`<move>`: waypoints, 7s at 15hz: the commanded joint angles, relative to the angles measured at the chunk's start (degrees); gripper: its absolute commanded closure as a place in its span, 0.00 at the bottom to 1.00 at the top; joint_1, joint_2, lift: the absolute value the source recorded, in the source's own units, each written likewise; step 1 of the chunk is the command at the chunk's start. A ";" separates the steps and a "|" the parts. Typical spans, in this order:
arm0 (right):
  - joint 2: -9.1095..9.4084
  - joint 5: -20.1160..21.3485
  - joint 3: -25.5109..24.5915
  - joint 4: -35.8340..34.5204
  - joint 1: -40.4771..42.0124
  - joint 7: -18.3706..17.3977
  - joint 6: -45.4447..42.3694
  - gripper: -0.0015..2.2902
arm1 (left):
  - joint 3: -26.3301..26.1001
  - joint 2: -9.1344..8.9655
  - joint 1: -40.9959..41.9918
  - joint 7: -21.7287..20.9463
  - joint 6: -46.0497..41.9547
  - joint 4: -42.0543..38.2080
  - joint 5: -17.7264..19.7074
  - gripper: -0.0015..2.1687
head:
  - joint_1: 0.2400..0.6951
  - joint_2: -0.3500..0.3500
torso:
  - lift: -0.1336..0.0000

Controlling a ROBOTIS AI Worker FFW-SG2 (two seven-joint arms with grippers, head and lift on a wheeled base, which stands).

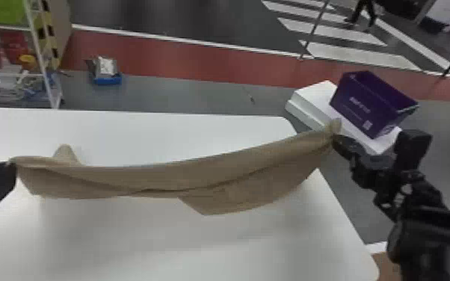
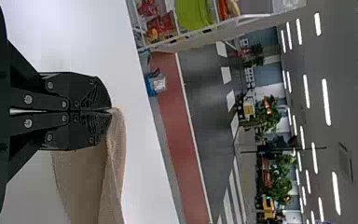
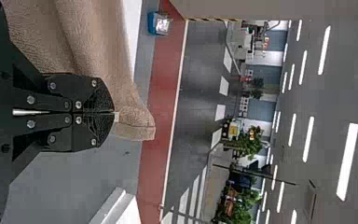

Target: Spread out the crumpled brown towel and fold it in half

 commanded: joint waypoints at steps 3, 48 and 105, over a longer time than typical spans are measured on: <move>-0.91 -0.86 -1.04 -2.24 -1.40 0.52 1.43 0.59 | 4.59 -1.25 1.54 1.62 0.08 -4.45 2.83 0.66 | 1.00 0.08 | 0.07; 8.02 -44.72 -36.20 -47.41 10.12 10.80 58.04 0.59 | 48.27 -7.73 4.45 -19.91 17.13 -19.83 44.23 0.66 | 1.00 0.28 | 0.07; -1.17 -6.40 10.29 1.89 4.32 2.36 12.86 0.66 | 6.96 -7.73 -3.64 -2.86 -7.66 14.27 5.56 0.70 | 1.00 0.33 | 0.07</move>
